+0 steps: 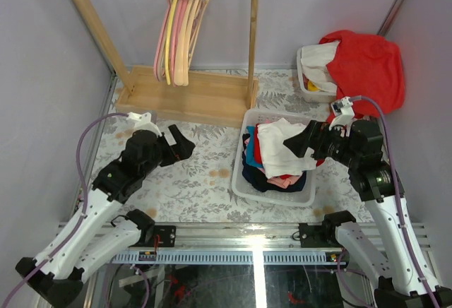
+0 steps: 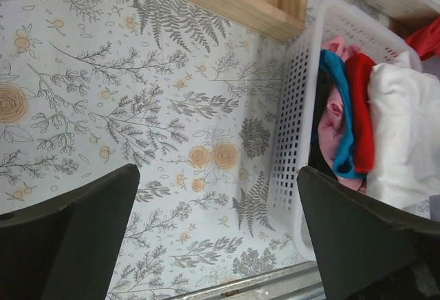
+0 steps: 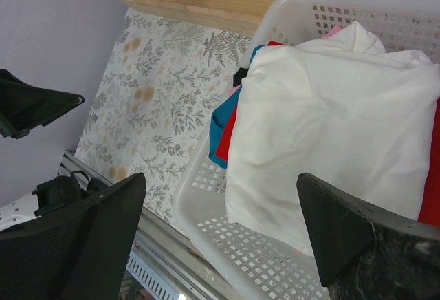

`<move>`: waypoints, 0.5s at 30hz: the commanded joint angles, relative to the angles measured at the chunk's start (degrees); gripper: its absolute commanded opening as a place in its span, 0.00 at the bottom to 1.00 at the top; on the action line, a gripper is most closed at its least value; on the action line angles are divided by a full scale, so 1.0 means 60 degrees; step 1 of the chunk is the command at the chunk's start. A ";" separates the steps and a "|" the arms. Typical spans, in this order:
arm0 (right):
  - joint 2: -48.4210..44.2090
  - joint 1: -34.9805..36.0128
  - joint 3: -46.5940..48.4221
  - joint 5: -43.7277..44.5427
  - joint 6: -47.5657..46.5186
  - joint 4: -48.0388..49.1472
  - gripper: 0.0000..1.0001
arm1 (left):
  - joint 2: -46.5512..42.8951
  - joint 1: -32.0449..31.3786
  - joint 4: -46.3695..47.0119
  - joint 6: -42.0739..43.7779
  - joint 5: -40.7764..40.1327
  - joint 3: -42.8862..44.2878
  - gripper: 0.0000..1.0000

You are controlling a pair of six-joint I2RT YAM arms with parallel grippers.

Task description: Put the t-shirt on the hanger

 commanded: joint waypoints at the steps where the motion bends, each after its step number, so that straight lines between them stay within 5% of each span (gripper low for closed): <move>1: 0.0141 0.0053 0.0526 -0.0054 -0.0033 -0.0176 0.99 | 0.0965 -0.0044 0.0849 -0.0136 -0.0230 0.0227 1.00; 15: 0.0614 0.0061 0.1226 0.0286 -0.0414 -0.0752 0.99 | 0.4491 0.0057 0.3205 -0.1217 -0.2507 0.0256 1.00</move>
